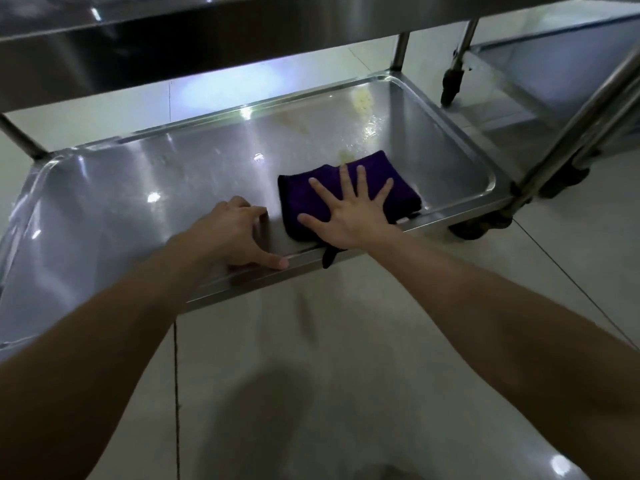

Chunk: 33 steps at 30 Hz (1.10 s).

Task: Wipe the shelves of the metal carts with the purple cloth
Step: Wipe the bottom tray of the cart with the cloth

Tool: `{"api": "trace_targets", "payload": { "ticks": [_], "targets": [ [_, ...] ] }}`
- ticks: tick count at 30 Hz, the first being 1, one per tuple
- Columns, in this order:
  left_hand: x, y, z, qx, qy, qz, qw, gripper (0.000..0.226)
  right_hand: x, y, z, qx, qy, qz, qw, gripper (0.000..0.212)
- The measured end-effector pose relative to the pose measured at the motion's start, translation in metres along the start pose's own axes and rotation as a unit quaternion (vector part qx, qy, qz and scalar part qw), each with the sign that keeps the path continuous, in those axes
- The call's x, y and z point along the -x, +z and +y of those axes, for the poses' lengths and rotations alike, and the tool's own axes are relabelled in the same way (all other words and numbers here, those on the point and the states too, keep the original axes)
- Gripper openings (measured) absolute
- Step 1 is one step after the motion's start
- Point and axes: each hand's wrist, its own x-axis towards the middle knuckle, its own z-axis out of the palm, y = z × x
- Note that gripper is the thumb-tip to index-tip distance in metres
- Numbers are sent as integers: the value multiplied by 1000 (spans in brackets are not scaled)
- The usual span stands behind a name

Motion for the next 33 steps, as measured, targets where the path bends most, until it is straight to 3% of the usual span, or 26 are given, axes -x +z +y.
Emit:
{"api": "trace_targets", "payload": {
  "ticks": [5,9,14,17,19,24,26,29,33],
  "targets": [
    [0,-4,-10,12,5,-15,1000,153,-14,6,-41,5,-3,17,1000,93],
    [-1,-4,-16,25,5,-5,1000,150,-37,-6,-6,-17,-13,22,1000,82],
    [-6,-2,-17,44,14,13,999,150,-61,-31,112,-39,128,26,991,73],
    [-7,-1,-15,46,12,7,999,152,-64,-31,126,-38,176,20,983,73],
    [-6,0,-16,40,12,3,999,152,-68,-25,90,-28,156,29,987,73],
    [-3,1,-17,31,18,-6,999,152,-68,-3,-48,5,-30,11,999,73],
    [-2,2,-17,24,14,-7,1000,152,-70,2,-68,5,-66,7,998,71],
    [-3,2,-18,28,20,-5,999,150,-82,-8,-37,-23,-55,17,998,69],
    [-5,6,-22,43,23,7,999,148,-92,-26,69,-42,62,43,996,69]
  ]
}}
